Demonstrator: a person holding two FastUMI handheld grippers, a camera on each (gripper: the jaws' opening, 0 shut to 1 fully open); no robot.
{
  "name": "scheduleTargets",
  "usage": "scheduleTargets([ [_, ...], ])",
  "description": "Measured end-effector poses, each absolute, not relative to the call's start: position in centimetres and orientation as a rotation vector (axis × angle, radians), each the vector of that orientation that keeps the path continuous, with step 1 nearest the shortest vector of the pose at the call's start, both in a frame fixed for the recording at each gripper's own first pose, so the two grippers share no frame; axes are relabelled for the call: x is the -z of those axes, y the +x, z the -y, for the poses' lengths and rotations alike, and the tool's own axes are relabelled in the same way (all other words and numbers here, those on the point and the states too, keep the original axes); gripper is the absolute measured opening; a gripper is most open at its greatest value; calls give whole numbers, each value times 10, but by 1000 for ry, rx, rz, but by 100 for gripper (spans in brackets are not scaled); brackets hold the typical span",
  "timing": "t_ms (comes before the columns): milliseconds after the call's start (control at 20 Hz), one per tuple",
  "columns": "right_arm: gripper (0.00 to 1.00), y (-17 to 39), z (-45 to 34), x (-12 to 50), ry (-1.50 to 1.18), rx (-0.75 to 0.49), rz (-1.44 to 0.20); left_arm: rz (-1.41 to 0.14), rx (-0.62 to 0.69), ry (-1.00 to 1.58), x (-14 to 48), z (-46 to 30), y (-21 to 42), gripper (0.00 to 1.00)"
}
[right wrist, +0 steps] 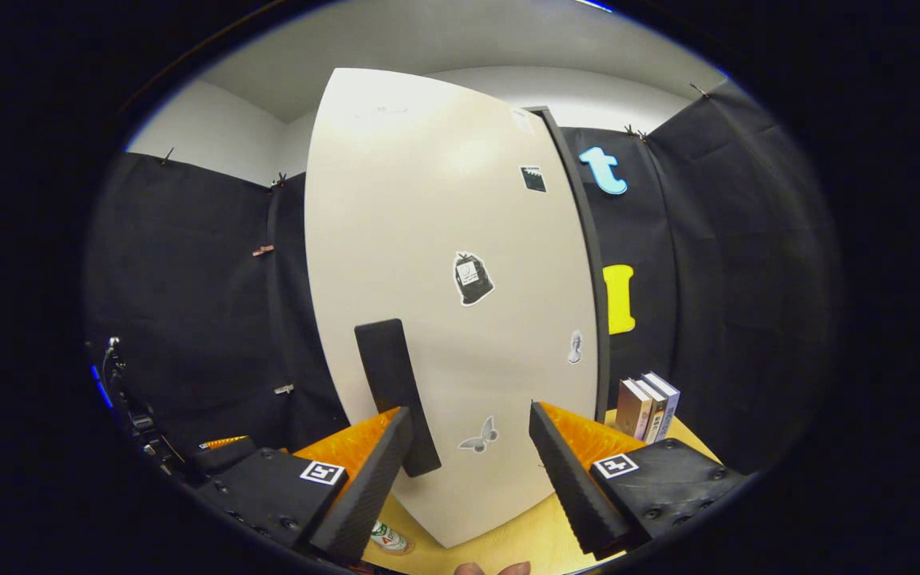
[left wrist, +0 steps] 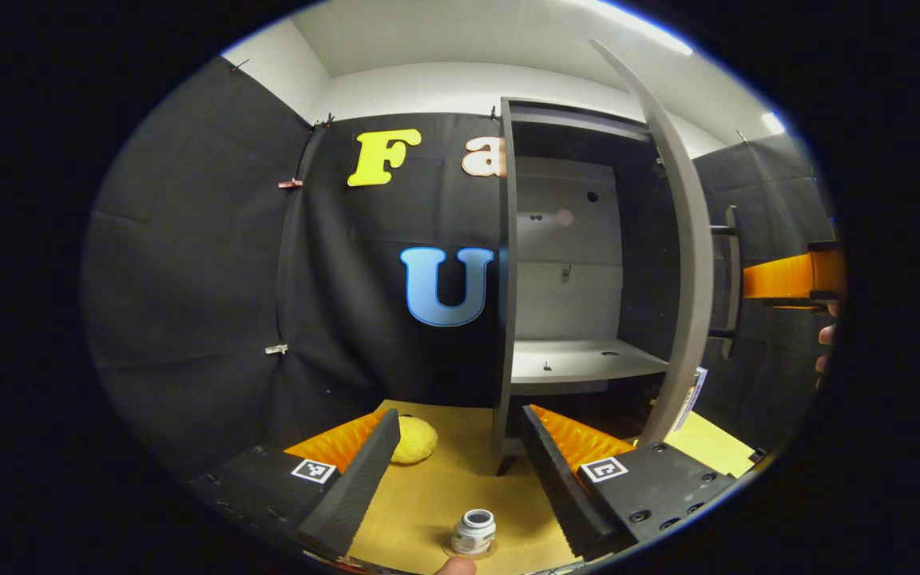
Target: Open the cabinet door with the right hand, grasp the bottle in the cabinet with the left hand and place it on the coaster, then close the cabinet door with the right hand.
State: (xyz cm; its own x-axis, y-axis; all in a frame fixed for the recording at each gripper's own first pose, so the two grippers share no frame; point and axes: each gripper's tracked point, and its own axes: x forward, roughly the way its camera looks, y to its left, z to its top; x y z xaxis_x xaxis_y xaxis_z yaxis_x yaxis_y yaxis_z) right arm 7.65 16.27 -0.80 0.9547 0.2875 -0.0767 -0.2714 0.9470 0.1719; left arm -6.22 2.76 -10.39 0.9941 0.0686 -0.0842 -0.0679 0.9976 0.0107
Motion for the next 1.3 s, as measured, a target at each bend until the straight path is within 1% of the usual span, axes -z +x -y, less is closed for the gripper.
scheduleTargets([
  [100,97,77,-168,6,153,-288,-89,-76,-65,7,105,-30,-57,94],
  [150,97,77,-166,6,148,-281,-86,-73,-66,14,105,-31,-55,95],
  [200,97,78,-165,7,143,-272,-86,-73,-66,20,106,-32,-53,94],
  [250,97,79,-163,7,139,-261,-88,-76,-63,21,107,-32,-52,95],
  [300,97,80,-159,8,135,-248,-87,-78,-58,18,108,-30,-51,94],
  [600,98,90,-130,3,68,-175,-34,-76,-43,30,101,-20,-42,94],
  [650,97,91,-123,3,56,-157,-28,-79,-41,31,100,-16,-41,95],
  [700,98,92,-117,4,47,-143,-27,-82,-33,30,102,-11,-40,94],
  [750,97,93,-112,5,40,-128,-26,-78,-24,30,100,-6,-40,95],
  [1000,98,89,-93,9,-4,-82,-24,-69,13,40,93,9,-41,95],
  [1050,98,88,-92,11,2,-76,-27,-64,19,42,90,10,-41,94],
  [1150,98,84,-91,8,31,-67,-20,-59,25,44,87,11,-43,96],
  [1300,98,84,-81,3,43,-44,-8,-59,23,40,86,10,-45,95],
])
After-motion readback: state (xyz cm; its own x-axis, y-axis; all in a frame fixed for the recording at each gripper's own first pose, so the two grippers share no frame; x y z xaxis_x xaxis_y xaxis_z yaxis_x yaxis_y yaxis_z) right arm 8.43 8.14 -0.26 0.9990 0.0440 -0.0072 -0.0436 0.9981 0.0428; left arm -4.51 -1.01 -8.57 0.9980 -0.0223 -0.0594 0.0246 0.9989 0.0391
